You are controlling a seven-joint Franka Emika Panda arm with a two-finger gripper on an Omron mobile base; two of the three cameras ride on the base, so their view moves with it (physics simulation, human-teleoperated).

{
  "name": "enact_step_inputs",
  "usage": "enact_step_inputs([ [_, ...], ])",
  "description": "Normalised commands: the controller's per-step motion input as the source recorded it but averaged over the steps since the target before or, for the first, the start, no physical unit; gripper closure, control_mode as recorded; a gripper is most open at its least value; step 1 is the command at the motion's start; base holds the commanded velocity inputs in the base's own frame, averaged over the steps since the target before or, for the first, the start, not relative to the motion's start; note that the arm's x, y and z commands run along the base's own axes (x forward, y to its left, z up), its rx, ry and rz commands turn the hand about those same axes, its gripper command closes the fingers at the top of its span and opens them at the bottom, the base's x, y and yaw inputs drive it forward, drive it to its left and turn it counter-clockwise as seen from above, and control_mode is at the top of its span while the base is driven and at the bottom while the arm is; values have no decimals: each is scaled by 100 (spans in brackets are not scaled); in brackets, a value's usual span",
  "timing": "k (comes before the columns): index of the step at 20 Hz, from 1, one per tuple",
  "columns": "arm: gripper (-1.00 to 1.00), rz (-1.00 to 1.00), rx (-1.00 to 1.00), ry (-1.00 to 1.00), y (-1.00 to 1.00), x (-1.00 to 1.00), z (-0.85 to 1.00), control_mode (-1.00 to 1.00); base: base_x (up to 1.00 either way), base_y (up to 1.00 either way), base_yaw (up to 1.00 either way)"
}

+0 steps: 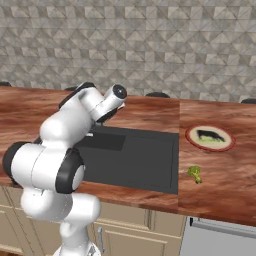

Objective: Turn on the sink faucet. Then move the broccoli from the counter to the sink. Turn off the sink. Move the vegetable from the sink to the pot next to the stove. Finally move the pot to the rear center burner.

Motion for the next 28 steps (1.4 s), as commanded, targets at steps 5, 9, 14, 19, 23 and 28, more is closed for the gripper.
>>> enact_step_inputs([
  [5,-100,0,0,0,0,20,0,-100,0,0,0],
  [9,-100,0,0,0,0,28,0,-100,0,0,0],
  [14,-100,-1,0,0,1,21,-2,-100,0,0,0],
  [19,-100,0,0,0,0,13,-10,-100,0,0,0],
  [23,-100,0,0,0,0,10,-13,-100,0,0,0],
  [28,-100,0,0,0,8,5,-7,-100,0,0,0],
])
